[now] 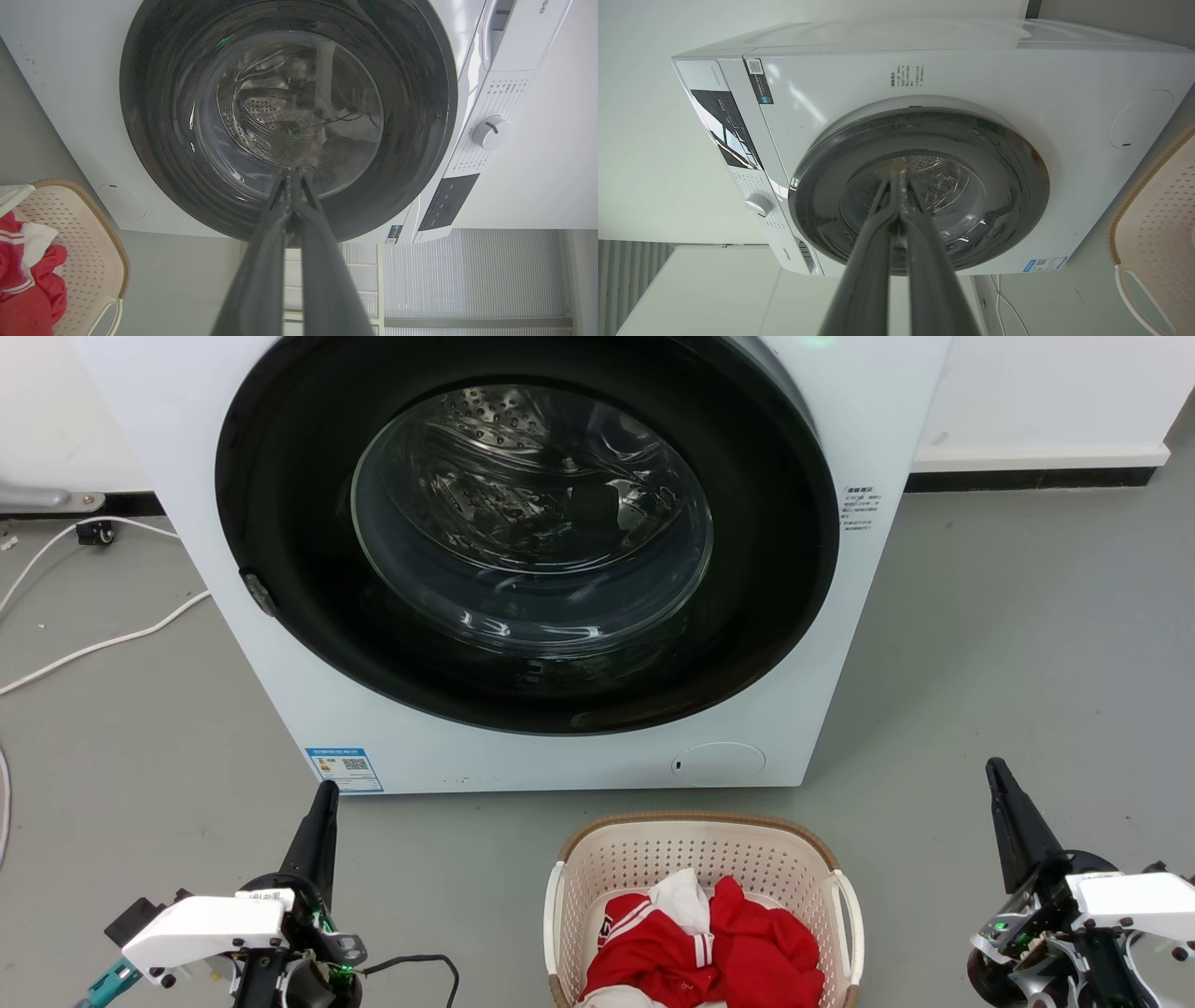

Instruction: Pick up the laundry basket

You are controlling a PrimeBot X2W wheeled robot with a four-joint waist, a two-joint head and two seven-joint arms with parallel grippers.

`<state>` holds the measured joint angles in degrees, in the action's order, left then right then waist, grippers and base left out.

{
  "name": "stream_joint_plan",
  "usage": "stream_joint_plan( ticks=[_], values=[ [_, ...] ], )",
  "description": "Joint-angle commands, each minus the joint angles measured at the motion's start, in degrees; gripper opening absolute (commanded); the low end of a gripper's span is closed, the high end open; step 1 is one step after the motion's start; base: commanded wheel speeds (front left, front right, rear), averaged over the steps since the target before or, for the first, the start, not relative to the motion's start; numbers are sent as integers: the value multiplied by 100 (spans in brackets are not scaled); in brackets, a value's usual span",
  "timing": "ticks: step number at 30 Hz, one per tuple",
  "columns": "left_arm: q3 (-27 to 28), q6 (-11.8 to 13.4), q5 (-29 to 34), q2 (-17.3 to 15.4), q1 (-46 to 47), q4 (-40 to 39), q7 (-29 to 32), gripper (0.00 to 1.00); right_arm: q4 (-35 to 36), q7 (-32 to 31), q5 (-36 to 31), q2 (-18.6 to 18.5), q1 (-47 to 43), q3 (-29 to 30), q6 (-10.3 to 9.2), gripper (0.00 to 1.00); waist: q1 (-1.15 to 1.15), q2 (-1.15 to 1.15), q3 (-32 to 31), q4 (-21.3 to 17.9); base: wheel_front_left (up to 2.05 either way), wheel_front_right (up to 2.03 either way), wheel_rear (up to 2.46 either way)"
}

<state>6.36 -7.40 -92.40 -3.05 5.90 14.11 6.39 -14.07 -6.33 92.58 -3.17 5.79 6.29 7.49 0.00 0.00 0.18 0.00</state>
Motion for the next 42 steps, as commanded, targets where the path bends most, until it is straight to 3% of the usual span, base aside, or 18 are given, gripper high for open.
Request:
stream_joint_plan(
  ticks=[1, 20, 21, 33, 42],
  values=[
    [20, -17, 26, 4, 62, 7, 10, 0, -4, -11, -34, 23, 79, 11, 1, 0, 0, 0, 0, 0, 0, 0, 0],
    [24, -17, 28, 7, 63, 6, 16, 0, -5, -21, -43, 27, 78, 17, 1, 0, 0, 0, 0, 0, 0, 0, 0],
    [-1, 1, 3, 4, -9, 15, -1, 100, -13, 1, -3, 7, -7, 5, 0, 100, 0, 0, 0, 0, 0, 0, 0],
    [-301, -1, 207, 6, 79, -269, -341, 100, 212, 326, -149, 0, -3, -207, 0, 100, 0, 0, 11, 3, 0, 0, 0],
    [-447, -3, 1376, 6, 147, -601, -572, 100, 473, 569, -1267, -87, 41, -297, 0, 100, 0, 0, 18, 4, 0, 0, 0]
  ],
)
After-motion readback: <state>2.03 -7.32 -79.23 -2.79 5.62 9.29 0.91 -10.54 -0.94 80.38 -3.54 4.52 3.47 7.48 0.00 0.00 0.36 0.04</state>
